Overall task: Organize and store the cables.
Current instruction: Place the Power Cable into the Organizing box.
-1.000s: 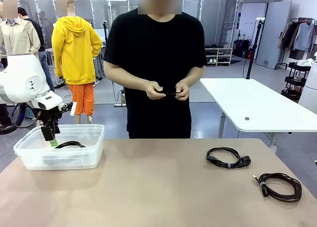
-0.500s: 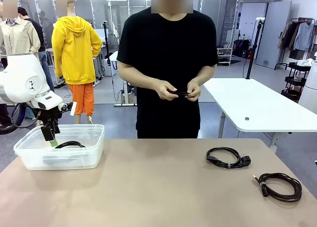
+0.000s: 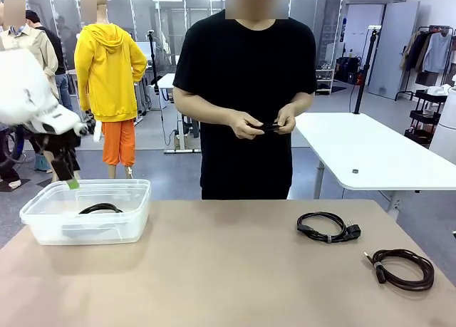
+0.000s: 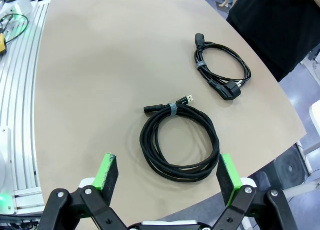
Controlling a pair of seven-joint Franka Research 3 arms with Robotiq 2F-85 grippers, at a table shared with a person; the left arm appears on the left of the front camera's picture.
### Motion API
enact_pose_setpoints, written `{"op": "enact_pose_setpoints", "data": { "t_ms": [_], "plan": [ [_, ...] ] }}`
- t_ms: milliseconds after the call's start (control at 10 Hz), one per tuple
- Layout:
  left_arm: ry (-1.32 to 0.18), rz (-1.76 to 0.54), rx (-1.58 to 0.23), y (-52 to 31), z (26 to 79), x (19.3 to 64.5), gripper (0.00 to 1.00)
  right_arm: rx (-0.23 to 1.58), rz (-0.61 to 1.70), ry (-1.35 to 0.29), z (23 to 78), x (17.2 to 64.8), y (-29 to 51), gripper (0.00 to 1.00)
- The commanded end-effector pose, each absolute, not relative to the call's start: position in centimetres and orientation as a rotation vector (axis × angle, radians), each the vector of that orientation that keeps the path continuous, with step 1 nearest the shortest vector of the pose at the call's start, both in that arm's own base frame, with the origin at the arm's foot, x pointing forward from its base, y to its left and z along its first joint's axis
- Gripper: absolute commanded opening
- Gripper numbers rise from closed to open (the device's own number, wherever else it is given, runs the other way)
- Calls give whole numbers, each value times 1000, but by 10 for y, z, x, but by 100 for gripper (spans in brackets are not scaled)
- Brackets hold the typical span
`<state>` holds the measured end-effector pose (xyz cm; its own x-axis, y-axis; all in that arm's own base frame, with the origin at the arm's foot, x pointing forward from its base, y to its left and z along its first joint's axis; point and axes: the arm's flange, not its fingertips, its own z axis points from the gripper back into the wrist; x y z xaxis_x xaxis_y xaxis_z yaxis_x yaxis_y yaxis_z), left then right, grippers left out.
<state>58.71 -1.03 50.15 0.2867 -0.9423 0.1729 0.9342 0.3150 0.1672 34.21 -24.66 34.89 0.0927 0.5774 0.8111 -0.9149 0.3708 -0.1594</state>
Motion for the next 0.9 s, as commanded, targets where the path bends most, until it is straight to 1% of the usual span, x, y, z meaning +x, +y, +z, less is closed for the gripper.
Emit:
{"op": "enact_pose_setpoints", "data": {
  "t_ms": [0,100,400,600,800],
  "plan": [
    [-376,-1289,-146,5,530,538,98,442,1156,-915,352,340,-244,100],
    [-466,-1295,-206,13,533,515,98,442,1156,-915,352,340,-244,100],
    [-667,-1182,-259,38,509,441,98,442,1156,-915,352,340,-244,100],
    [-783,-1107,-297,56,491,410,98,442,1156,-915,352,340,-244,100],
    [-838,-1090,-331,70,469,392,98,442,1156,-915,352,340,-244,100]
  ]
}}
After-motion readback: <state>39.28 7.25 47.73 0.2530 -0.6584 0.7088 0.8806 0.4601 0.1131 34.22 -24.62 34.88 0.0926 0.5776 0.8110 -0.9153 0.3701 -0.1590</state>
